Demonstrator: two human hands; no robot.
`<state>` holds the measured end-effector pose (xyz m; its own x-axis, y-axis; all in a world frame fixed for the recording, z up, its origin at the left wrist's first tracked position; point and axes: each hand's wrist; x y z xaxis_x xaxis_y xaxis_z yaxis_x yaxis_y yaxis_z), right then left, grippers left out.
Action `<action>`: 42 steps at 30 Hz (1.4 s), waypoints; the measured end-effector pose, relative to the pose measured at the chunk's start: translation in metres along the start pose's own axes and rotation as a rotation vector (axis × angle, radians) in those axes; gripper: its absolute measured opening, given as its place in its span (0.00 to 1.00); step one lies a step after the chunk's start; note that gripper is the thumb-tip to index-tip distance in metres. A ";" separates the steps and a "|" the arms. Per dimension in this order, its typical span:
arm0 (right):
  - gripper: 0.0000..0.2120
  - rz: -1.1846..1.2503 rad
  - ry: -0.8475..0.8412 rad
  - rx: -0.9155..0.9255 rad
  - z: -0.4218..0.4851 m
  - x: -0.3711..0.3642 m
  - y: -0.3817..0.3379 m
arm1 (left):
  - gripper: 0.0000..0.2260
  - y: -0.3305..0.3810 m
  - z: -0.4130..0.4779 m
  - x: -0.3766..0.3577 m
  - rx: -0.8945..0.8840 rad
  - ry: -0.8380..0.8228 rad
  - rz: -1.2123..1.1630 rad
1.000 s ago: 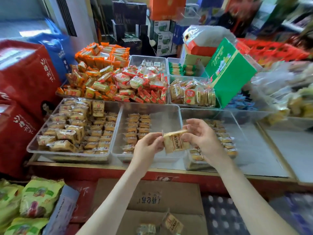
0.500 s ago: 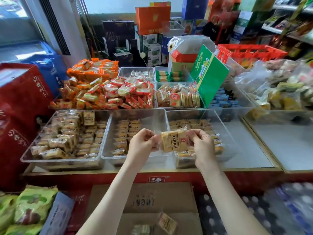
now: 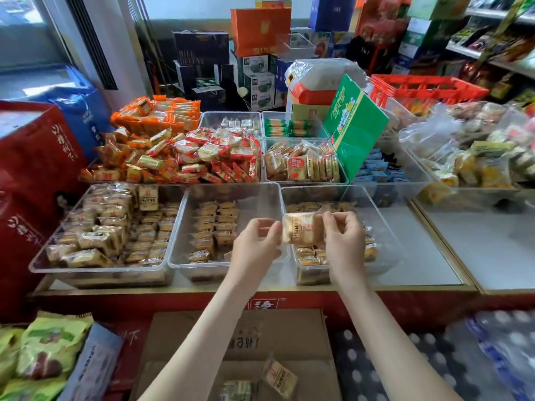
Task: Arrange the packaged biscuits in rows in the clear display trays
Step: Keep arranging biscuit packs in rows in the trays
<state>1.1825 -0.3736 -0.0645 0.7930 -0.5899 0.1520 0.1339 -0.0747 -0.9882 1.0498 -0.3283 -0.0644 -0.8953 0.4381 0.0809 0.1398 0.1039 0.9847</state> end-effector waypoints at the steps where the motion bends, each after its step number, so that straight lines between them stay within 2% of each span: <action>1: 0.07 -0.028 -0.045 0.052 -0.005 -0.003 -0.002 | 0.10 0.000 -0.003 -0.006 -0.006 -0.059 -0.046; 4: 0.07 -0.015 -0.363 0.185 -0.021 -0.013 -0.002 | 0.20 -0.002 -0.005 -0.015 -0.045 -0.128 -0.164; 7: 0.14 -0.072 -0.533 0.298 -0.024 -0.008 -0.002 | 0.18 -0.005 0.000 -0.007 -0.049 -0.055 -0.300; 8: 0.15 -0.064 -0.518 0.306 -0.023 -0.004 -0.004 | 0.15 -0.008 0.001 -0.003 -0.045 -0.056 -0.322; 10: 0.15 -0.070 -0.386 0.298 -0.016 0.004 -0.003 | 0.12 -0.012 0.004 0.004 -0.039 -0.101 -0.366; 12: 0.13 -0.088 -0.296 0.188 -0.003 0.014 0.001 | 0.09 -0.013 0.004 0.008 -0.028 -0.178 -0.443; 15: 0.09 0.165 -0.437 -0.108 0.012 0.027 0.004 | 0.08 -0.014 0.006 0.015 -0.002 -0.284 -0.487; 16: 0.08 0.256 -0.476 -0.155 0.014 0.030 0.005 | 0.08 -0.015 0.008 0.018 0.002 -0.308 -0.483; 18: 0.09 0.258 -0.490 -0.137 0.015 0.034 0.008 | 0.08 -0.018 0.011 0.022 0.001 -0.338 -0.446; 22: 0.12 0.115 -0.403 -0.068 0.016 0.031 0.014 | 0.07 -0.025 0.015 0.023 0.013 -0.360 -0.422; 27: 0.12 0.237 -0.361 -0.159 0.022 0.031 0.017 | 0.10 -0.029 0.022 0.018 0.016 -0.357 -0.432; 29: 0.09 0.121 -0.325 -0.117 0.024 0.033 0.021 | 0.12 -0.030 0.025 0.014 0.032 -0.349 -0.455; 31: 0.06 -0.263 -0.270 0.057 0.024 0.039 0.023 | 0.13 -0.030 0.028 0.004 0.057 -0.326 -0.444; 33: 0.16 -0.477 -0.367 0.161 0.025 0.045 0.023 | 0.12 -0.030 0.033 -0.012 0.080 -0.288 -0.389; 35: 0.30 -0.566 -0.550 0.130 0.026 0.047 0.027 | 0.11 -0.029 0.038 -0.034 0.089 -0.266 -0.301; 36: 0.34 -0.627 -0.585 0.123 0.029 0.049 0.033 | 0.11 -0.029 0.040 -0.046 0.086 -0.269 -0.266; 38: 0.34 -0.627 -0.548 0.071 0.038 0.058 0.047 | 0.11 -0.027 0.045 -0.070 0.079 -0.346 -0.226; 42: 0.25 -0.372 -0.476 -0.183 0.073 0.104 0.066 | 0.14 -0.034 0.070 -0.106 0.097 -0.566 -0.118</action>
<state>1.3171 -0.3816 -0.1119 0.8960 -0.0788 0.4369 0.3815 -0.3669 -0.8485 1.1693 -0.3153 -0.1176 -0.5459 0.8244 -0.1498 0.1146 0.2506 0.9613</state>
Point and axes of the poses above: each hand's wrist, its own z-axis towards the middle knuckle, its own x-axis out of the back of the hand, y = z × x, and after that the axes turned 11 degrees about -y, right-handed
